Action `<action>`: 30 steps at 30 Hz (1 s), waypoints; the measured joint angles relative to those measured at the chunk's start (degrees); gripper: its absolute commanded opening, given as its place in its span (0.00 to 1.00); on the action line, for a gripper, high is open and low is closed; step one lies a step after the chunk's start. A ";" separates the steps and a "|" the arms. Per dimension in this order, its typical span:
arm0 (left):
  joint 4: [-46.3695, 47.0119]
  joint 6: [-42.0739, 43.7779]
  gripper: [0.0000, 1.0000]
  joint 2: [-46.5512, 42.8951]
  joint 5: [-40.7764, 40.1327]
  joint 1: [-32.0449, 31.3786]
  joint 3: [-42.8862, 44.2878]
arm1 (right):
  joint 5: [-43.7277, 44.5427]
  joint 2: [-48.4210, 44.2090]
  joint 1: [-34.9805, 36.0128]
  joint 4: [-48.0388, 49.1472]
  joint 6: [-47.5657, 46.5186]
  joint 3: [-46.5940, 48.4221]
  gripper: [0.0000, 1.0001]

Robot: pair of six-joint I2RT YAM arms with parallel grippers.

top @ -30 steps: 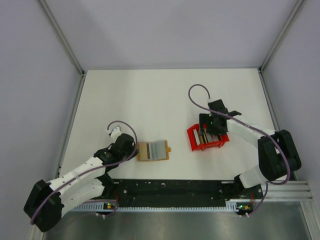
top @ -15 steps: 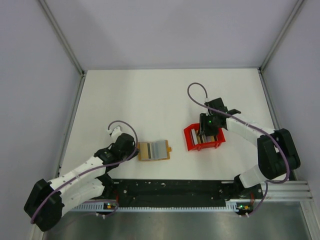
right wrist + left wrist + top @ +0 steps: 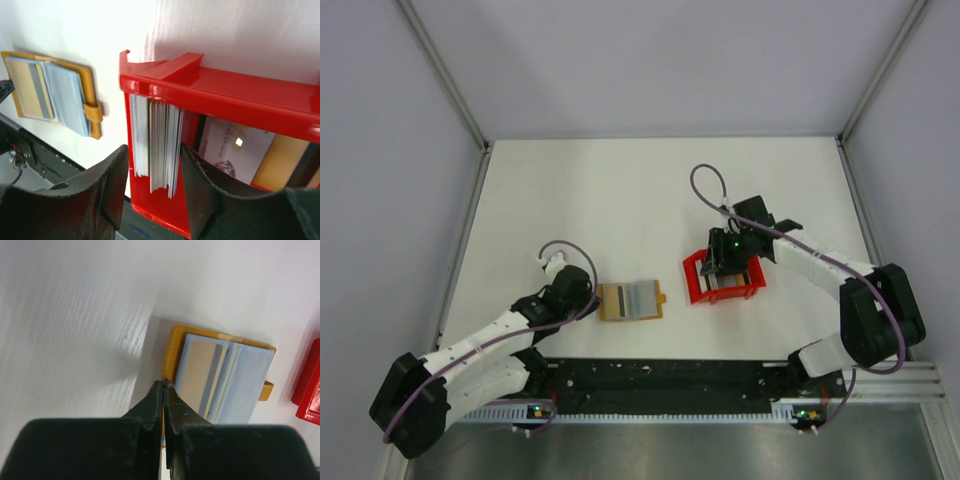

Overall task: Put the credit cards into the card holder
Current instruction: Pick up the credit card from the storage box.

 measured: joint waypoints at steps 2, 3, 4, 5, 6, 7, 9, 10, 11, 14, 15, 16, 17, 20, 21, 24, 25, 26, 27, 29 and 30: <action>0.22 0.00 0.00 0.02 0.22 0.00 -0.02 | -0.55 0.00 1.14 0.04 0.33 0.02 0.47; 0.37 0.00 0.00 0.02 0.33 0.00 -0.04 | -0.74 0.00 1.99 0.13 0.46 0.04 0.47; 0.50 0.00 0.00 0.02 0.42 0.00 -0.04 | -0.74 0.00 2.91 0.22 0.72 0.09 0.48; 0.57 0.00 0.00 0.02 0.55 0.00 -0.04 | -0.52 0.00 3.82 0.24 0.87 0.15 0.48; 0.59 0.00 0.00 0.02 0.55 0.00 -0.04 | 0.00 0.00 4.76 0.20 1.16 0.33 0.49; 0.59 0.00 0.00 0.02 0.55 0.00 -0.04 | 0.52 0.02 5.68 0.28 1.53 0.48 0.51; 0.63 0.00 0.00 0.00 0.55 0.00 -0.07 | 1.88 0.02 7.54 0.42 2.34 0.85 0.51; 0.66 0.00 0.00 0.02 0.57 0.00 -0.09 | 2.69 0.02 8.35 0.66 2.60 0.90 0.52; 0.66 0.00 0.00 0.02 0.57 0.00 -0.09 | 3.50 0.02 8.90 0.72 2.89 0.90 0.55; 0.68 0.00 0.00 0.02 0.59 0.00 -0.09 | 7.21 0.02 9.88 0.85 3.74 0.90 0.64; 0.68 0.00 0.00 0.02 0.59 0.00 -0.09 | 8.50 0.02 9.99 0.94 3.96 0.90 0.65; 0.68 0.00 0.00 0.02 0.59 0.00 -0.09 | 9.53 0.02 10.08 0.96 4.04 0.90 0.66; 0.68 0.02 0.00 0.02 0.59 0.00 -0.09 | 10.62 0.02 10.08 1.03 4.33 0.90 0.66; 0.70 0.02 0.00 0.02 0.61 0.00 -0.11 | 11.76 0.04 10.08 1.49 4.85 0.79 0.67; 0.70 0.00 0.00 0.02 0.61 0.00 -0.11 | 11.65 0.20 10.08 1.84 4.96 0.76 0.67; 0.79 0.00 0.00 0.02 0.76 0.04 -0.11 | 10.23 1.79 10.08 3.43 5.46 0.76 0.68; 0.83 0.00 0.00 0.02 0.81 0.04 -0.11 | 9.44 2.56 10.08 3.87 5.70 0.76 0.68; 0.92 0.00 0.00 0.02 0.85 0.04 -0.11 | 8.66 3.30 10.08 4.17 5.90 0.74 0.68; 0.96 0.00 0.00 0.02 0.90 0.04 -0.11 | 7.91 3.85 10.08 4.46 6.21 0.70 0.68; 1.01 0.00 0.00 0.02 1.03 0.04 -0.11 | 7.02 4.17 10.08 5.03 6.75 0.66 0.67; 1.03 0.02 0.00 0.04 1.05 0.04 -0.11 | 6.86 4.15 10.08 5.31 6.93 0.66 0.67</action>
